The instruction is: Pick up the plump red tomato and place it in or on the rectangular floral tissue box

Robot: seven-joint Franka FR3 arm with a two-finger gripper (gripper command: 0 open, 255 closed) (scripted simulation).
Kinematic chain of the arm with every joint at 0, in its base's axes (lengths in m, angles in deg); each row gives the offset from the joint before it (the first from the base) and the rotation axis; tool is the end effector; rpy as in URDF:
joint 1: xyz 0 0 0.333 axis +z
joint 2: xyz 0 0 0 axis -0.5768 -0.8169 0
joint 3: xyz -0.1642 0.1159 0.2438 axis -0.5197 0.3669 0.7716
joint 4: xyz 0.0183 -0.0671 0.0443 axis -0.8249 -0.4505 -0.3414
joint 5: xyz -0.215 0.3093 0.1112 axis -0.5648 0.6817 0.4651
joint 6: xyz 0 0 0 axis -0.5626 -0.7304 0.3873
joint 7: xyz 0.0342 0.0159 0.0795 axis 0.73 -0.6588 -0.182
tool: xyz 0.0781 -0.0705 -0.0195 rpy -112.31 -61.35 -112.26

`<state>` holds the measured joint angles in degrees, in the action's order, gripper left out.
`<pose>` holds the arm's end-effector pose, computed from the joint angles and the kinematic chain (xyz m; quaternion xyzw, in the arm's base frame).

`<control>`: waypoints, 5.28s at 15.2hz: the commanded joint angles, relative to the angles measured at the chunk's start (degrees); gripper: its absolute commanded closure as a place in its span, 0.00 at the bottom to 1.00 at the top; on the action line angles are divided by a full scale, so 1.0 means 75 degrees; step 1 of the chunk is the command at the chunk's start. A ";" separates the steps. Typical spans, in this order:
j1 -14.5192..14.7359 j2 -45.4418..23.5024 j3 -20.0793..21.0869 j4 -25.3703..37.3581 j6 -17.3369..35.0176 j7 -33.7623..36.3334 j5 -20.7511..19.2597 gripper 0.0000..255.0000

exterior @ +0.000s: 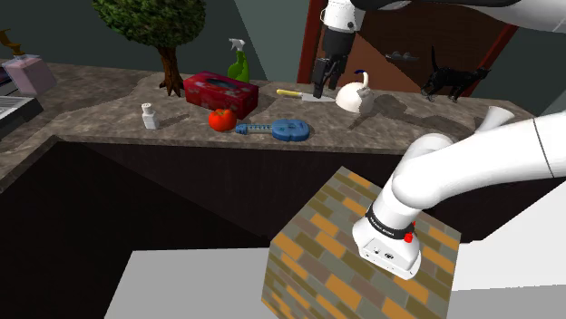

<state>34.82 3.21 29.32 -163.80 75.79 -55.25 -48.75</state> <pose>0.3222 -0.0238 0.5572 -0.9996 -0.0223 0.0067 0.0180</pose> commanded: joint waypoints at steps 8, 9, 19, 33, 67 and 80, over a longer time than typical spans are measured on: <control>0.0061 -0.1249 -0.0504 -0.0495 0.2327 0.0303 0.1223 0.00; 0.0099 -0.1466 -0.0581 -0.0523 0.2654 0.0299 0.1435 0.00; 0.0905 -0.4057 -0.1480 -0.0047 0.5351 -0.0749 0.4625 0.00; 0.1036 -0.7575 -0.1555 0.2289 0.5886 -0.3241 0.9996 0.00; 0.1248 -0.7164 -0.1606 0.2572 0.5829 -0.2167 0.9214 1.00; 0.1332 -0.6423 -0.1755 0.2830 0.5438 -0.0855 0.8056 1.00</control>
<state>44.78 -45.52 16.26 -142.68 116.89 -62.50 12.44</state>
